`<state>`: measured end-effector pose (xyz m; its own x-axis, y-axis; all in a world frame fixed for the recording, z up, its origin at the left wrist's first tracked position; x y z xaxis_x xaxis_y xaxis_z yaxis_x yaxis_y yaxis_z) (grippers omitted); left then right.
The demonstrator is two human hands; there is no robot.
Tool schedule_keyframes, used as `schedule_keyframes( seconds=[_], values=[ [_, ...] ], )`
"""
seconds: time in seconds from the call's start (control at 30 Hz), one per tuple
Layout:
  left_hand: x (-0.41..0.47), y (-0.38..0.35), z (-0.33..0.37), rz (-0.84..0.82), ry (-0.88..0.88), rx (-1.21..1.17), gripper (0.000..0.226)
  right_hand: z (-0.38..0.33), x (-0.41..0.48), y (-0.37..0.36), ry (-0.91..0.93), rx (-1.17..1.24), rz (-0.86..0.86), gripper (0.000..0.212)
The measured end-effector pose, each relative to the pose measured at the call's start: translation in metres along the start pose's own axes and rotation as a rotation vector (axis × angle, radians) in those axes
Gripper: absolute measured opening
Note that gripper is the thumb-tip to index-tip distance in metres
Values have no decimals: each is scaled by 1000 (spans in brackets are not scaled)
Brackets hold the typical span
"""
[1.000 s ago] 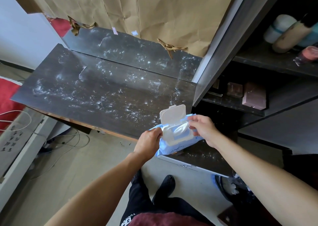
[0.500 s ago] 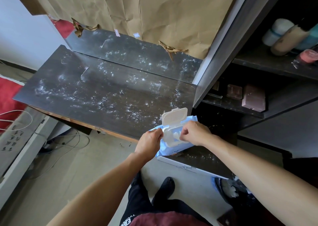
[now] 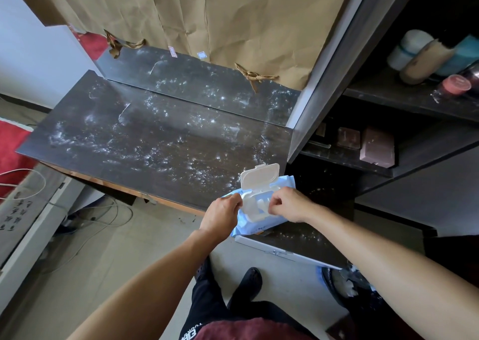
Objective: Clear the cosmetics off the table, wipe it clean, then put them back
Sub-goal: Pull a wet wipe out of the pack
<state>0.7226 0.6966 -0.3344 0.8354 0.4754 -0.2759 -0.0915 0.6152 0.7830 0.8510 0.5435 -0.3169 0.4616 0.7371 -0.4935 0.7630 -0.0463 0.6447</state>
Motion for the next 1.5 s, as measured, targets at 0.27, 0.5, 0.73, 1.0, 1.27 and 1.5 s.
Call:
schedule_keyframes(
  seconds=[0.27, 0.5, 0.73, 1.0, 1.27, 1.5],
  values=[
    [-2, 4, -4, 8, 3, 6, 11, 8, -10, 35, -145, 981, 439, 20],
    [-3, 9, -6, 62, -56, 20, 9, 19, -17, 70, -158, 1281, 768, 14],
    [0, 1, 29, 88, -151, -28, 16, 42, -24, 63, -238, 1371, 722, 7],
    [8, -10, 31, 53, -148, -20, 9, 42, -27, 33, -263, 1483, 505, 19],
    [1, -2, 13, 103, -152, -24, 9, 15, 7, 11, -144, 678, 522, 37],
    [-2, -16, 38, -115, -156, 25, 43, 59, -22, 20, -441, 882, 769, 24]
  ],
)
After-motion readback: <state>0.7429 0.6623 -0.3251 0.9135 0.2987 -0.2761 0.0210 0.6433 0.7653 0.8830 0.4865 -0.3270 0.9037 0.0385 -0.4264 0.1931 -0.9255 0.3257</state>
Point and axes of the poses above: each hand's wrist, its own x-axis towards the middle knuckle, its own y-axis out of the back of the hand, z = x × y, the point moved 2 cm from there along x, towards the middle knuckle, and after that the axes turned 15 degrees about y, right-handed, at the moved point
